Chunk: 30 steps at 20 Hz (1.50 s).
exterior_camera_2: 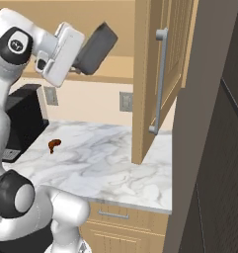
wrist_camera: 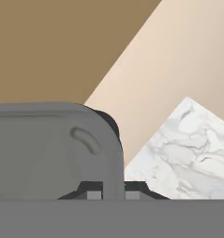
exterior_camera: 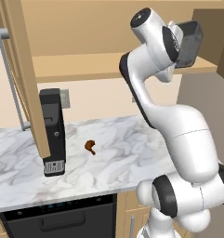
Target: Retrieve the tupperware from the cabinet, then place the raw meat into the tupperware to avoid contamination.
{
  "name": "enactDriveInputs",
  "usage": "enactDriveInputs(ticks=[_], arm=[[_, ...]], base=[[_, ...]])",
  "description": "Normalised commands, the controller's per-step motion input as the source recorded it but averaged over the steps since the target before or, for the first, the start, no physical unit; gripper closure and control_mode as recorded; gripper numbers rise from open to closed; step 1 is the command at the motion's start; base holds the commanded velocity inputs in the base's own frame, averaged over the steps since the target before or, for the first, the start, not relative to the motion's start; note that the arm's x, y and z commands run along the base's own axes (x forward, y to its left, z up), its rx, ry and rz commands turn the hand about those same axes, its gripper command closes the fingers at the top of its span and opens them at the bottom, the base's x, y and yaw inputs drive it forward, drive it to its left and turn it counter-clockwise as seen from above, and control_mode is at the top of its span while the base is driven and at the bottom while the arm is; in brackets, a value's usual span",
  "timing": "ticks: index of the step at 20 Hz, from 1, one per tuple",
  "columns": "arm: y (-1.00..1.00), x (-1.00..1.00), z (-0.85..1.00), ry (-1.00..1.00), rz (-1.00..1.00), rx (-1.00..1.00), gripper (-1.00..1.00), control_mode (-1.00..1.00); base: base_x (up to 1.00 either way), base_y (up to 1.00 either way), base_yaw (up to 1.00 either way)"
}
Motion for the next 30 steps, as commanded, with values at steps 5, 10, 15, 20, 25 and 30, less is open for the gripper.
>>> enactDriveInputs(ticks=[5,10,15,20,25,30], arm=[[0.55,-0.97,-0.13,-0.02,-0.14,0.00,1.00,-1.00],[0.52,-1.00,-0.13,-0.02,-0.12,0.00,1.00,-1.00],[0.44,-1.00,-0.31,-0.07,-0.07,0.02,1.00,-1.00],[0.36,-1.00,-0.43,-0.06,-0.05,0.06,1.00,-1.00],[0.14,-0.79,-0.40,-0.09,-0.05,0.10,1.00,-1.00],[0.16,-0.31,-0.35,-0.03,0.01,0.09,1.00,-1.00]], base=[[0.00,0.00,0.00],[0.00,0.00,0.00],[0.00,0.00,0.00],[0.00,0.00,0.00],[0.00,0.00,0.00],[0.00,0.00,0.00]])
